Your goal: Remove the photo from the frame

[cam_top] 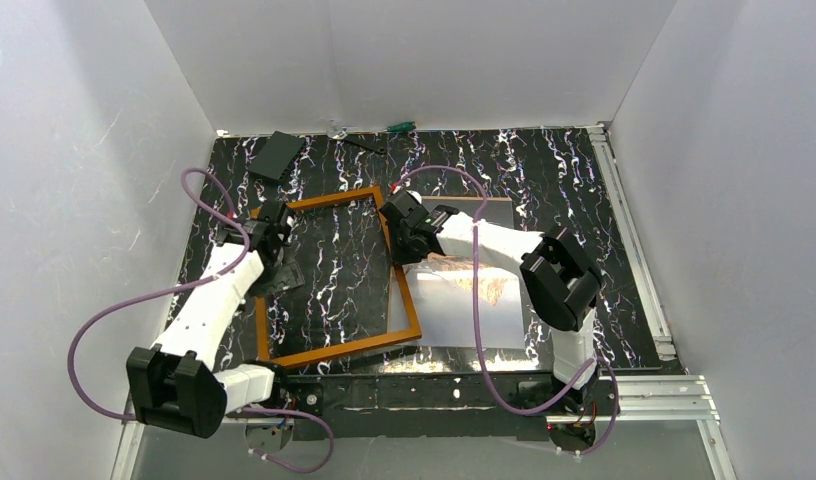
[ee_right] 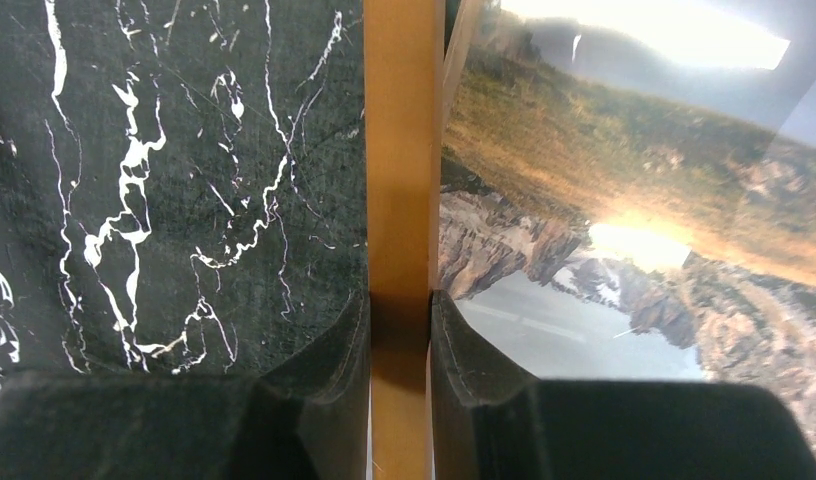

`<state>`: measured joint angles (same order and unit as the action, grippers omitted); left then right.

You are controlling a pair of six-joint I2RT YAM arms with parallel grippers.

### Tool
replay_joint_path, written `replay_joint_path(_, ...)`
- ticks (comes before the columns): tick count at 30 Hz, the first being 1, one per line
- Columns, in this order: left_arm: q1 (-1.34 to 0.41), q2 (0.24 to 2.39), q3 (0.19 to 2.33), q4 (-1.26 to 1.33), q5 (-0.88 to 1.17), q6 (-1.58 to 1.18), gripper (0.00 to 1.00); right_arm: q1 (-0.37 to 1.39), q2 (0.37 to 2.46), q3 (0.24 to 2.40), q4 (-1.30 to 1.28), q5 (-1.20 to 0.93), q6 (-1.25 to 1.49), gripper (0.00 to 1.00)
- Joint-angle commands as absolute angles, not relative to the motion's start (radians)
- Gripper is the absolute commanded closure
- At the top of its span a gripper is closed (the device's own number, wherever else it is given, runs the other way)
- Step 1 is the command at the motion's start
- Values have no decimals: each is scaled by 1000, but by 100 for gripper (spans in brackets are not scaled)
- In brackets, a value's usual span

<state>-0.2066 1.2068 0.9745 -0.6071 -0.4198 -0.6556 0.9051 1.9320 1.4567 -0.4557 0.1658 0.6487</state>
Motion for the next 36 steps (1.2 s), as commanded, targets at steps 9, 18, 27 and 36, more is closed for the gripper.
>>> replay_joint_path(9, -202, 1128, 1226, -794, -539, -459, 2, 928, 1951, 1544, -419, 117, 824, 99)
replay_joint_path(18, -202, 1067, 1333, -780, -168, -446, 2, 1007, 2090, 1767, -499, 150, 914, 99)
replay_joint_path(27, -202, 1041, 1371, -795, -162, -427, 2, 1096, 2169, 1902, -626, 310, 1023, 59)
replay_joint_path(36, -202, 1037, 1335, -781, -133, -436, 2, 1087, 2007, 1862, -561, 248, 780, 21)
